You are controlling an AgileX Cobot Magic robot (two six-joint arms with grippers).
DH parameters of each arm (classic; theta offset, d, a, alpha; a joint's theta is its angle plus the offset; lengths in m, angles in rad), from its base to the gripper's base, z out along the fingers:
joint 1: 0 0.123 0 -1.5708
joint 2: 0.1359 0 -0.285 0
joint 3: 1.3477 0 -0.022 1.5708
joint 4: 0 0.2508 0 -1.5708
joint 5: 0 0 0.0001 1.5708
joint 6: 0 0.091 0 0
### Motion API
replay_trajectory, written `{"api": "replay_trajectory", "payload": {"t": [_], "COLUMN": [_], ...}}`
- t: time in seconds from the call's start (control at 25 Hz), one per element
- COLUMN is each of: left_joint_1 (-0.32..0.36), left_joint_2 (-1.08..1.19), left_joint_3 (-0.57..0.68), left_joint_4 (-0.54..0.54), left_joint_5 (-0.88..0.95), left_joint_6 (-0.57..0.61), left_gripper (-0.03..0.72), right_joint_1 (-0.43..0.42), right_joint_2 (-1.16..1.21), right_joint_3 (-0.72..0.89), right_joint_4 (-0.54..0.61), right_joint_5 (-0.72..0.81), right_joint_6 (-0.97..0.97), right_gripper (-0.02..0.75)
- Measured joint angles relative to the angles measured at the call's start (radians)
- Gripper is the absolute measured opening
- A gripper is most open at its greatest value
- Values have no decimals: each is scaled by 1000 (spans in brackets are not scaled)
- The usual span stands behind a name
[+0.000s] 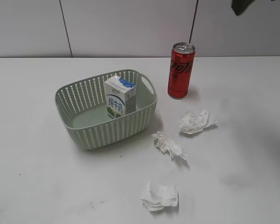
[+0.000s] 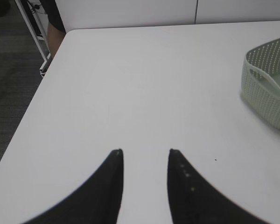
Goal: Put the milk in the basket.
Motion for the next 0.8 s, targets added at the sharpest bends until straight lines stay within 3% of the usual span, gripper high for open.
{"api": "replay_trajectory", "payload": {"t": [0.44, 0.8], "left_joint_1": [0, 0], "left_joint_2": [0, 0], "left_joint_3": [0, 0], "left_joint_4": [0, 0], "left_joint_5": [0, 0], "left_joint_6": [0, 0], "left_gripper": [239, 239], "right_joint_1": [-21, -21], "right_joint_2": [-457, -815], "right_joint_3": [475, 781], "right_joint_4": [32, 54], "right_joint_5": [-11, -11], "right_joint_6": [55, 60], "right_gripper": [564, 628]}}
